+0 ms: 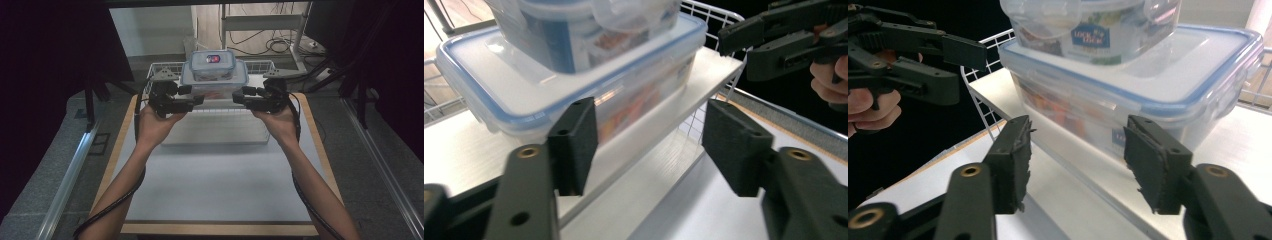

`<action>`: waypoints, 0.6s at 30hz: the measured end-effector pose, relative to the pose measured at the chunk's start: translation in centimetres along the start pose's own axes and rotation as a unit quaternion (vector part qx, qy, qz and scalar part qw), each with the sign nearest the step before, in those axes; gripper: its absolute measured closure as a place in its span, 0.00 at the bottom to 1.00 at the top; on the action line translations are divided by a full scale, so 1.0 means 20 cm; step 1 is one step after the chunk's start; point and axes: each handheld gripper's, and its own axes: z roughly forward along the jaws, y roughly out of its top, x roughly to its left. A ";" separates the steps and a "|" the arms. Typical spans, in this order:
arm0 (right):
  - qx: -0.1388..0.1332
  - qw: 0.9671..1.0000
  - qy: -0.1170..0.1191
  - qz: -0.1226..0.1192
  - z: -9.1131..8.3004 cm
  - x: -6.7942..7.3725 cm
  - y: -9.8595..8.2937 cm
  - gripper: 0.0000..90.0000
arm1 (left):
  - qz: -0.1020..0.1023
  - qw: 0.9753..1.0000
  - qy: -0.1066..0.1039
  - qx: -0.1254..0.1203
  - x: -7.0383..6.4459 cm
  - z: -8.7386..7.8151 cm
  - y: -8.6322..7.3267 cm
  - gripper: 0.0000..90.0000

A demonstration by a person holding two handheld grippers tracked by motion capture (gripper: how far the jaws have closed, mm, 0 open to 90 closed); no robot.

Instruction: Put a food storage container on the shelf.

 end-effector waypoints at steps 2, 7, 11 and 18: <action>-0.002 1.000 0.000 -0.002 -0.01 0.01 -0.02 0.45 | 0.006 1.000 0.000 -0.002 -0.01 -0.01 -0.03 0.37; -0.002 1.000 0.004 -0.004 -0.02 0.02 -0.07 0.39 | 0.010 1.000 -0.006 -0.005 -0.04 -0.02 -0.10 0.30; 0.001 1.000 0.012 -0.013 -0.03 0.05 -0.10 0.35 | 0.011 1.000 -0.014 -0.006 -0.06 -0.03 -0.16 0.25; 0.018 0.999 0.015 -0.043 -0.04 0.13 -0.16 0.28 | 0.009 1.000 -0.025 -0.008 -0.09 -0.06 -0.26 0.19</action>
